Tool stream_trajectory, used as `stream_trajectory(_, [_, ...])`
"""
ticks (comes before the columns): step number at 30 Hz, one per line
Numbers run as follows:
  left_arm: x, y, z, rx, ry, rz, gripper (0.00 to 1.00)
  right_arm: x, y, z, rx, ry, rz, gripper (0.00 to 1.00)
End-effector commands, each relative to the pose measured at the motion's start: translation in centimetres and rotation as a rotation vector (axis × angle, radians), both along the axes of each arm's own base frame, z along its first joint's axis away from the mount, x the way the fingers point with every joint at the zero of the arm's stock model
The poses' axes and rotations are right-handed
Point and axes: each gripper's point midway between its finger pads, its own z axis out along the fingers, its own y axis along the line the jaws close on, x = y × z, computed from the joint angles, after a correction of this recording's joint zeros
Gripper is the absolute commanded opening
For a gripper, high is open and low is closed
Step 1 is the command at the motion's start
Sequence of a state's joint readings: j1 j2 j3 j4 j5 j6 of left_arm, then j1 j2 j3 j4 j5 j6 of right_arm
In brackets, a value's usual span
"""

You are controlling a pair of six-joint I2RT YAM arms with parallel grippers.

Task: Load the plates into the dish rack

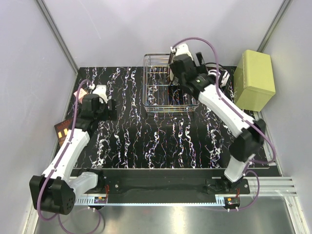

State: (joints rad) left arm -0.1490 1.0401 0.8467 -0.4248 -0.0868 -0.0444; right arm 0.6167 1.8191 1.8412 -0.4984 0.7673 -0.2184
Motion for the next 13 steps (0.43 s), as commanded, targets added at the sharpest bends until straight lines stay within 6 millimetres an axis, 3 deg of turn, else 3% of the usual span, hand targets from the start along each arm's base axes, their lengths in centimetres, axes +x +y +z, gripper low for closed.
stream_trajectory(1, [1.4, -0.1, 1.7, -0.008, -0.038, 0.008, 0.99, -4.0, -4.2, -0.1, -0.077, 0.031, -0.063, 1.00])
stream_trajectory(2, [1.5, -0.2, 1.7, -0.018, -0.037, 0.007, 0.99, -4.9, -5.0, -1.4, -0.099, 0.059, -0.067, 1.00])
stream_trajectory(6, [2.2, -0.5, 1.3, -0.016, -0.018, -0.002, 0.99, -6.9, -9.4, 0.1, -0.070, 0.025, -0.147, 1.00])
stream_trajectory(7, [2.6, -0.5, 1.3, -0.013, -0.016, -0.004, 0.99, -6.7, -11.8, 0.3, -0.064, 0.016, -0.210, 1.00])
stream_trajectory(9, [3.0, -0.5, 1.4, -0.003, -0.016, -0.009, 0.99, -7.0, -14.3, 0.8, -0.021, -0.003, -0.291, 1.00])
stream_trajectory(10, [3.5, -0.4, 1.7, 0.004, -0.018, -0.006, 0.99, -7.5, -16.8, 0.1, -0.019, 0.040, -0.349, 1.00])
stream_trajectory(13, [4.5, -0.3, 2.5, 0.021, -0.041, -0.003, 0.99, -8.6, -18.9, -0.1, 0.072, 0.054, -0.419, 1.00])
